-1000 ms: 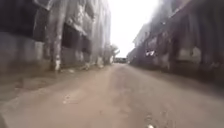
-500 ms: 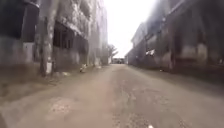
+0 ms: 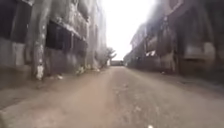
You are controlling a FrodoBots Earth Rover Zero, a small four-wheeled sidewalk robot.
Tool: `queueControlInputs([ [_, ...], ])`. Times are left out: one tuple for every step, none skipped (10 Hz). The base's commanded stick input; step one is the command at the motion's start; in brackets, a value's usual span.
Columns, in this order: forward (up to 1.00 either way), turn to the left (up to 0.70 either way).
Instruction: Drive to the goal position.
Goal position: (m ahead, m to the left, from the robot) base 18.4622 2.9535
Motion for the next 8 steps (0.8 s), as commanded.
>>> queueControlInputs([
  [0.7, 0.01],
  [0.7, -0.02],
  [0.7, -0.09],
  [0.7, -0.22],
  [0.7, 0.01],
  [0.7, 0.01],
  [0.7, 0.01],
  [0.7, 0.01],
])
